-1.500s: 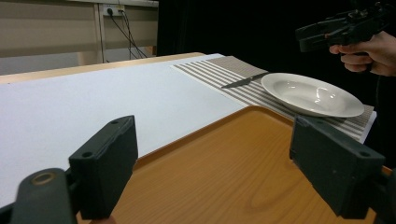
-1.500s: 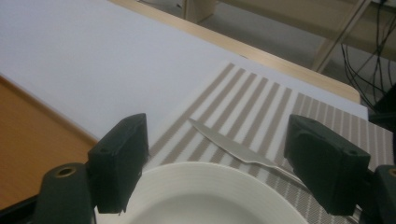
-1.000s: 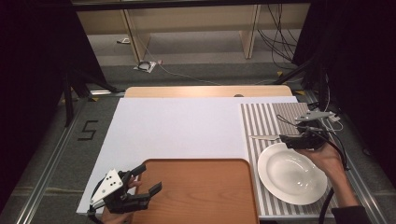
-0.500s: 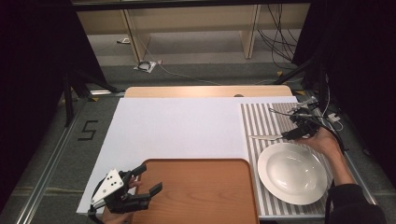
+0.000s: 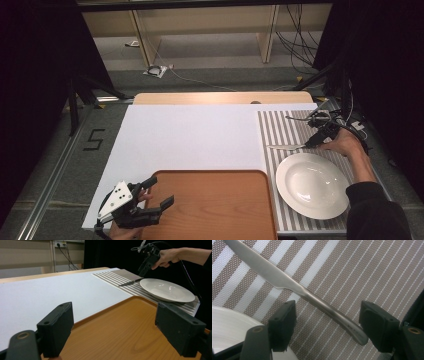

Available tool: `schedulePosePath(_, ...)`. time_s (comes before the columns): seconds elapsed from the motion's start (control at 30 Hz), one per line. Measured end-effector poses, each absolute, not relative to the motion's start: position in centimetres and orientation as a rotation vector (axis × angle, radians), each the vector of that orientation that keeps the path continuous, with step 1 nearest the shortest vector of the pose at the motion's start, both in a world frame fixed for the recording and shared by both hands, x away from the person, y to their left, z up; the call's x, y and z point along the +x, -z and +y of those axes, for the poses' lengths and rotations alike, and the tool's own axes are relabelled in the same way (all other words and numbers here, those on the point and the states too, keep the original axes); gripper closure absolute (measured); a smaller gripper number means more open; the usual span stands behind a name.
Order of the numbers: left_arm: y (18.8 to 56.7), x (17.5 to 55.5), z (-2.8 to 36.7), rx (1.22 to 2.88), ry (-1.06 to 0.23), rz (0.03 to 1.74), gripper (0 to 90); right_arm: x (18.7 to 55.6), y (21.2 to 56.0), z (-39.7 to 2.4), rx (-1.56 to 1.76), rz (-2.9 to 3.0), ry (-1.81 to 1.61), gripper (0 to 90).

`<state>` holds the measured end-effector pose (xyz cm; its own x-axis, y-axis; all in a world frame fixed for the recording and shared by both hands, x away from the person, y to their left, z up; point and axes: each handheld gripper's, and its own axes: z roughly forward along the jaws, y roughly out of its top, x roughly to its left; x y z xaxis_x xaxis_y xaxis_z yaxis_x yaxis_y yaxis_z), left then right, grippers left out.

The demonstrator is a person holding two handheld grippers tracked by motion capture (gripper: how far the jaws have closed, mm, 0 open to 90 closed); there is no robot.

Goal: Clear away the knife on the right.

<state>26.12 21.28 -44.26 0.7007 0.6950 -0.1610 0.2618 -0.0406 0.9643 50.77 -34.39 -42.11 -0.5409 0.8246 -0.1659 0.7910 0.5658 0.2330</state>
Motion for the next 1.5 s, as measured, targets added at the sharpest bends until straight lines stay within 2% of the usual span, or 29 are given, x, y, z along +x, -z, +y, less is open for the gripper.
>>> schedulePosePath(0.3,44.3,26.1,21.2,1.619,-0.416,0.793,15.3,51.2,42.8,-33.9,1.323,2.562,-0.128,33.7)
schedulePosePath(0.6,44.3,26.1,21.3,1.616,-0.413,0.796,15.3,51.8,43.8,-33.4,1.28,2.618,-0.038,43.3)
schedulePosePath(0.97,44.3,26.1,21.2,1.616,-0.411,0.795,15.3,52.3,44.8,-33.3,1.261,2.642,0.025,48.7)
schedulePosePath(1.5,44.2,26.0,21.3,1.614,-0.412,0.788,15.4,52.8,44.9,-33.0,1.221,2.68,0.052,49.9)
